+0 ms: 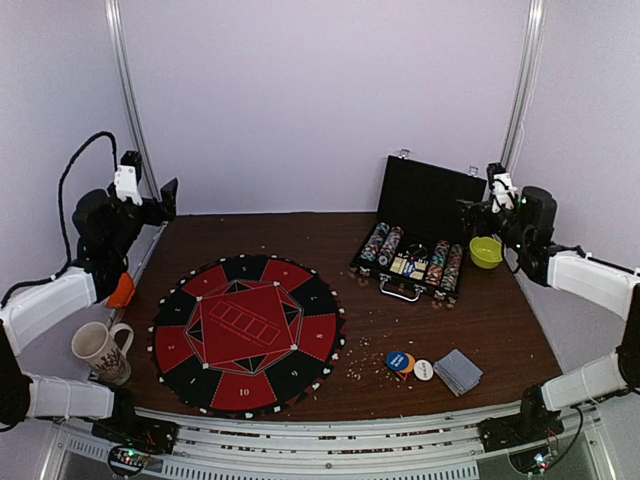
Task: Distribute texas hold em gaming equipment
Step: Pick up the dealer button from the center of the board.
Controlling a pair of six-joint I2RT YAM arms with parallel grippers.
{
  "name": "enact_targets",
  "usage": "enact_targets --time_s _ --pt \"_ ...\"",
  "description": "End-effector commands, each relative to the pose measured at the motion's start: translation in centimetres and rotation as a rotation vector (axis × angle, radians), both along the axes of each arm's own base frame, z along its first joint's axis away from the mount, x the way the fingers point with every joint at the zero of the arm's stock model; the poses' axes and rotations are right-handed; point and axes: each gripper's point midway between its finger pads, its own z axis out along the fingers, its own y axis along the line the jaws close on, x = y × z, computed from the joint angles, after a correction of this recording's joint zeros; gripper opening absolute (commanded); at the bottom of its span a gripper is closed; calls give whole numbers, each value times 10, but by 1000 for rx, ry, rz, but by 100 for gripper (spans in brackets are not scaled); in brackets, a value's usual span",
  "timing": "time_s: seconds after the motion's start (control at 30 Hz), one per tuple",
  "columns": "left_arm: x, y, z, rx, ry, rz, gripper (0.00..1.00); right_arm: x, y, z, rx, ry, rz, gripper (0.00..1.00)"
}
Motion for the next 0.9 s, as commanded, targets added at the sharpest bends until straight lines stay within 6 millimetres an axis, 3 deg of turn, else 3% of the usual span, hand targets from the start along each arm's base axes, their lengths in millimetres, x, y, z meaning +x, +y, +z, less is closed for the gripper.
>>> enact_targets --time_s 0.0,0.07,0.2,0.27,0.43,0.53,0.87 --pt "-2 -34 15 -38 153 -183 98 -75 99 -73 -472 284 514 100" --pt "-1 -45 25 -42 202 -240 98 -106 119 -88 -615 359 674 100" --pt "-6 -66 15 -27 320 -325 98 -150 128 -114 -722 555 797 99" --pt "-8 -70 10 -29 347 -340 98 -182 126 -140 -827 662 870 100" --pt "-13 -81 8 -22 350 -386 98 -234 116 -197 -948 890 957 100" --pt "-14 -84 9 -11 339 -396 98 -246 122 -215 -957 952 967 100" --pt "-13 -90 1 27 340 -428 98 -251 124 -257 -953 1018 923 100"
